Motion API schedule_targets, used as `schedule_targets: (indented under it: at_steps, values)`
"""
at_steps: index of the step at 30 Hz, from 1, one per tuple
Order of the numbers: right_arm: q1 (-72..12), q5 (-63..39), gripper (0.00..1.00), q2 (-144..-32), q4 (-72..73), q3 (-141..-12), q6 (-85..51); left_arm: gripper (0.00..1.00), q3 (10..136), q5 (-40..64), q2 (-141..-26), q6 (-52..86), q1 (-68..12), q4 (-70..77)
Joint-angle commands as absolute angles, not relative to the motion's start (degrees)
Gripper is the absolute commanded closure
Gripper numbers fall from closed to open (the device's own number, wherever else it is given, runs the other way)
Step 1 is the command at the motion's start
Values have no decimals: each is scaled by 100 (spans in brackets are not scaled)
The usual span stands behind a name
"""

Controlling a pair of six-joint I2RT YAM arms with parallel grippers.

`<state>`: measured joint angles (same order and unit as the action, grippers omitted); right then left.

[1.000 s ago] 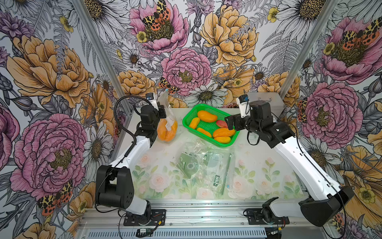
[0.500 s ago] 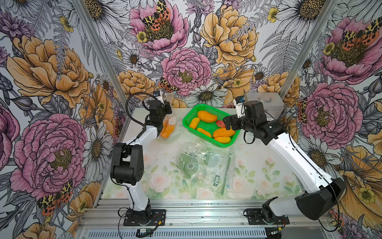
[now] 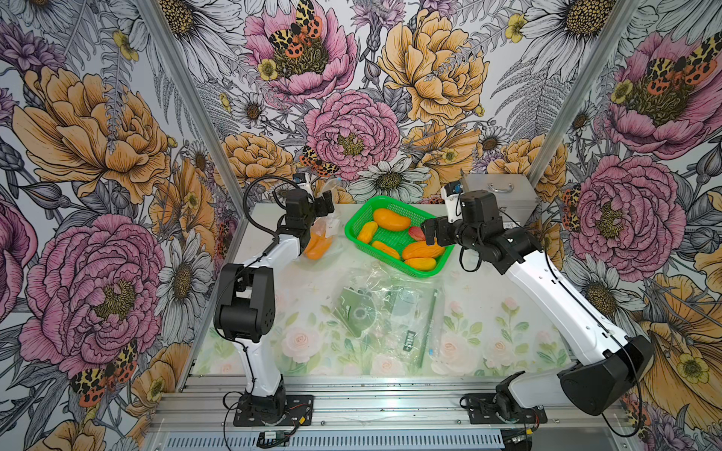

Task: Place the mango in a zip-top bag and seal the zipper
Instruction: Place the zipper food storage bag at the center of the board, then open the zipper food storage bag.

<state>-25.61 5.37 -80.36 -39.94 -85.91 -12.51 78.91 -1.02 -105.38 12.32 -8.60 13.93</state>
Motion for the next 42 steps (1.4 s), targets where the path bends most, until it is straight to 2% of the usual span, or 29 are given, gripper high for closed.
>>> schedule_targets:
  at_steps: [1, 7, 15, 21, 24, 28, 34, 37, 42]
  values:
    - [-2590, 914, 1, -7872, -3885, -8410, -1586, 1, 7618, -351, -9729, 1157, -810, 1494]
    - [-2486, 1407, 1, -7526, -3885, -7787, -2353, 1, 6713, -957, -8560, 1132, -833, 1485]
    - [-2458, 1413, 4, -6752, -3867, -6243, -3376, 1, 5141, -1019, -6917, 1887, -1053, 1133]
    - [-2454, 741, 18, -6149, -3609, -4972, -4033, 1, 4084, -1423, -5770, 2137, -2239, 541]
    - [-2461, 224, 21, -6014, -3077, -4308, -4399, 1, 3796, -1493, -5541, 2185, -2907, 181]
    - [-2470, -104, 33, -6032, -2416, -3564, -4860, 3, 3661, -1332, -5741, 2302, -3703, -333]
    - [-2470, -279, 38, -6184, -1773, -2893, -5185, 11, 3987, -1239, -7053, 2042, -4769, -336]
    - [-2470, -443, 38, -6433, -1351, -2791, -5192, 20, 4180, -786, -7727, 2004, -4913, -131]
    - [-2470, -679, 41, -7249, -717, -2820, -5151, 26, 4209, -633, -8444, 2039, -4890, 88]
